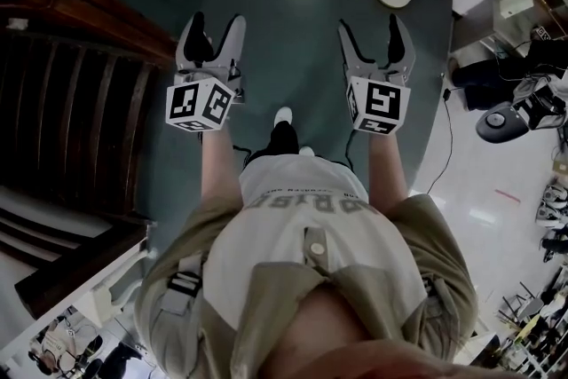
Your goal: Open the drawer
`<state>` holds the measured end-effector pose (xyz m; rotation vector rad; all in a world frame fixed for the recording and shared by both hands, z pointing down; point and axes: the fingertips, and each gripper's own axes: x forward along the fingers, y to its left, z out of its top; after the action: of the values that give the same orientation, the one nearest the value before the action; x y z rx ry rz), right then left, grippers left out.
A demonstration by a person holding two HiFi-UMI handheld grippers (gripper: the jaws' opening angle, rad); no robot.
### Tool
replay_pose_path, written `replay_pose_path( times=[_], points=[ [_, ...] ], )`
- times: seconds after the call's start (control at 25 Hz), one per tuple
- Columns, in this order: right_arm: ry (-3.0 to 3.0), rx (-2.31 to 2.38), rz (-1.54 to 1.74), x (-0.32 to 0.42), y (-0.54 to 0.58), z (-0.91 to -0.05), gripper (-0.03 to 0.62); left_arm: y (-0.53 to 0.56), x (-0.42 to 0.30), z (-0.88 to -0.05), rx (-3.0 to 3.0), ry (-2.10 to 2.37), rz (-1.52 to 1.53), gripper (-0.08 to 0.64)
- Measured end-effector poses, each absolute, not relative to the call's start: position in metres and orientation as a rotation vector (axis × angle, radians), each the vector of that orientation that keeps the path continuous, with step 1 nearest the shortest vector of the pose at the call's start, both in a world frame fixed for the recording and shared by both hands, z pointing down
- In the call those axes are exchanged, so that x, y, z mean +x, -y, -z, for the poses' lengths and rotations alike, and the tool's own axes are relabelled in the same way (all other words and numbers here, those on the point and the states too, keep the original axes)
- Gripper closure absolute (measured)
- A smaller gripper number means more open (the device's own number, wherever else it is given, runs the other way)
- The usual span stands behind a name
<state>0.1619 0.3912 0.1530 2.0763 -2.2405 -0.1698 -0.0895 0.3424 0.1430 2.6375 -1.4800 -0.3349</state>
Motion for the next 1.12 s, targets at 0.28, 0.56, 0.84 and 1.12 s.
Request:
replay_pose_path(
  times=[0.28,0.56,0.84,1.12],
  points=[
    [2.218,2.124,0.193,0.154,-0.335,-0.139,0.216,-0.278,-0.091,-0.127,2.695,1.422,0.332,0.210],
    [2.190,2.149,0.207,0.133,-0.277,-0.133,0.216,-0.215,-0.107,-0.120,2.724,1.386,0.332,0.210],
    [2.158,2.140,0.185,0.112,-0.229,-0.143,0.216,-0.162,-0.125,-0.132,2.719,1.352,0.293,0.210],
    [2.129,2.108,0.179,0.099,-0.208,-0.155,0.216,-0.135,-0.133,-0.146,2.717,1.340,0.253,0.210]
  ],
)
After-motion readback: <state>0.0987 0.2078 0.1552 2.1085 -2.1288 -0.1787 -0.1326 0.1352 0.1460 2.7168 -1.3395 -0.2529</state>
